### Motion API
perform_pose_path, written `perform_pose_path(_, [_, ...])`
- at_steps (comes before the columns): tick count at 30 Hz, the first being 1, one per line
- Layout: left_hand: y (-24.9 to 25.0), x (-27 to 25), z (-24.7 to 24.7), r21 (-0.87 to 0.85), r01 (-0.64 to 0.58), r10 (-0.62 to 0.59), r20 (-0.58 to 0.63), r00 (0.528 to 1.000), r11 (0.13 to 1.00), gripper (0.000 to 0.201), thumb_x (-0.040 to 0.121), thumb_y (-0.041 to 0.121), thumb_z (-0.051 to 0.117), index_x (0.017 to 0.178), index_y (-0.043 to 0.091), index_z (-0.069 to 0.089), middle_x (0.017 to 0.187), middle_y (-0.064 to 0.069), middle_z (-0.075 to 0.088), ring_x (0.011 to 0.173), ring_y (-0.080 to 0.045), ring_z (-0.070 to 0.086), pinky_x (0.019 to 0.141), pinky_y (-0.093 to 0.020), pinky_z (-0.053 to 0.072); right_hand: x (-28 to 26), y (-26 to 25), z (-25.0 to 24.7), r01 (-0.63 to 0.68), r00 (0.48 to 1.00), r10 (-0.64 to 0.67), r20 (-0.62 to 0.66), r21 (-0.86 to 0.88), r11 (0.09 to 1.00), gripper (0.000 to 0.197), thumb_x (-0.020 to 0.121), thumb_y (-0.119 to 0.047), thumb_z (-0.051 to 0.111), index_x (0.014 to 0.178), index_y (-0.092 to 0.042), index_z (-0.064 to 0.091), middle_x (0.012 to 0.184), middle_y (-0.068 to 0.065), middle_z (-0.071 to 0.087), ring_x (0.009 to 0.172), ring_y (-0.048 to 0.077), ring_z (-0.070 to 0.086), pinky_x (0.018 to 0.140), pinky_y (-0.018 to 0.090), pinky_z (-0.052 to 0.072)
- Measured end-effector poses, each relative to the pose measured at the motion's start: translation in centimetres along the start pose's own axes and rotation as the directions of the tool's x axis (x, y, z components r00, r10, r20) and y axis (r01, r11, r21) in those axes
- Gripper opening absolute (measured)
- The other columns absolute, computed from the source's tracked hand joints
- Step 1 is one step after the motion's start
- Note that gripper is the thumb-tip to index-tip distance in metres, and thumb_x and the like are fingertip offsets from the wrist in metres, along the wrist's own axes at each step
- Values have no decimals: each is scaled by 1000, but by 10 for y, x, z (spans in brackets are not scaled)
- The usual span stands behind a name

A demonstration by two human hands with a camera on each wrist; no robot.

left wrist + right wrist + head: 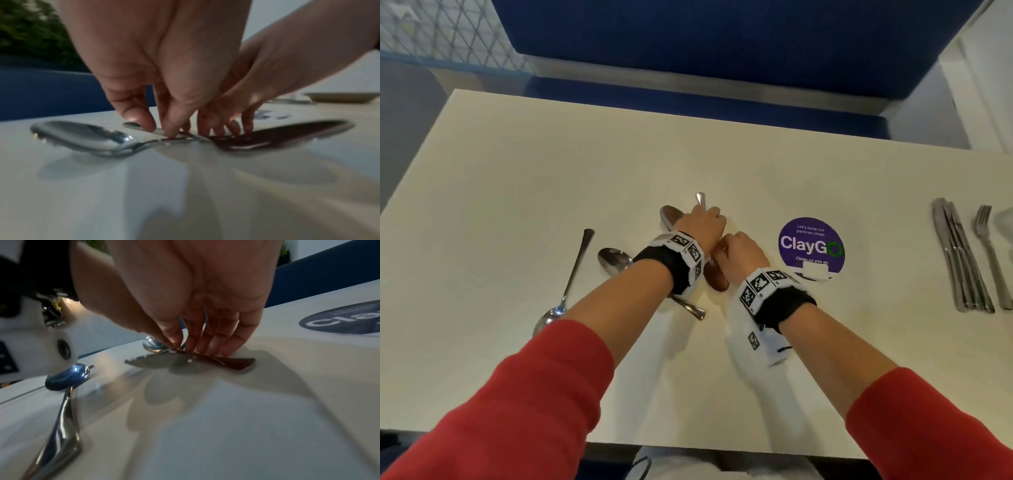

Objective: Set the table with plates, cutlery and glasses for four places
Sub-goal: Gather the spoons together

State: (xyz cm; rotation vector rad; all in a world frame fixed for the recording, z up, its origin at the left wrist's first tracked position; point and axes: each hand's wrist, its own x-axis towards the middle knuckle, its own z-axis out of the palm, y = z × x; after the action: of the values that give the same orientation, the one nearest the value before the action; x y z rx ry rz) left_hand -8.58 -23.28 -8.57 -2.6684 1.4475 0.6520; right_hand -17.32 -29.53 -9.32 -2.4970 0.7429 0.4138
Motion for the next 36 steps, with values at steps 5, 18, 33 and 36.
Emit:
perform_pose_path(5, [-7, 9, -10, 130, -114, 90, 176, 980, 985, 24, 89, -3, 49, 111, -2, 60, 121, -13, 44, 106, -35, 55, 84, -35, 44, -1, 20, -10, -39, 999, 37, 29, 75, 996, 30, 92, -5, 44, 113, -12, 63, 119, 10, 55, 111, 26, 55, 93, 31, 43])
perform_pose_path(18, [-10, 5, -15, 430, -277, 179, 255, 950, 859, 26, 97, 13, 43, 122, 11, 51, 126, -9, 44, 118, -31, 41, 85, -37, 41, -7, 34, -9, 5, 998, -14, 65, 134, 991, 19, 83, -10, 62, 102, -10, 63, 80, 0, 54, 78, 16, 52, 72, 24, 41])
perform_pose_path(33, [-56, -59, -26, -660, 142, -474, -356, 805, 738, 17, 93, 18, 55, 107, 9, 54, 97, -7, 61, 86, -22, 55, 79, -32, 43, -2, 1, 5, 119, 991, -118, 70, -11, 993, 24, 88, -16, 54, 111, -11, 61, 116, 9, 56, 107, 25, 55, 90, 32, 44])
perform_pose_path(36, [-48, -69, 0, -944, 101, -623, -124, 773, 313, 15, 92, 17, 58, 103, 11, 48, 92, -8, 64, 68, -16, 60, 72, -29, 53, -2, -3, 5, 80, 991, -70, 111, -86, 993, 23, 89, -16, 50, 106, -8, 64, 111, 11, 61, 101, 28, 60, 84, 34, 48])
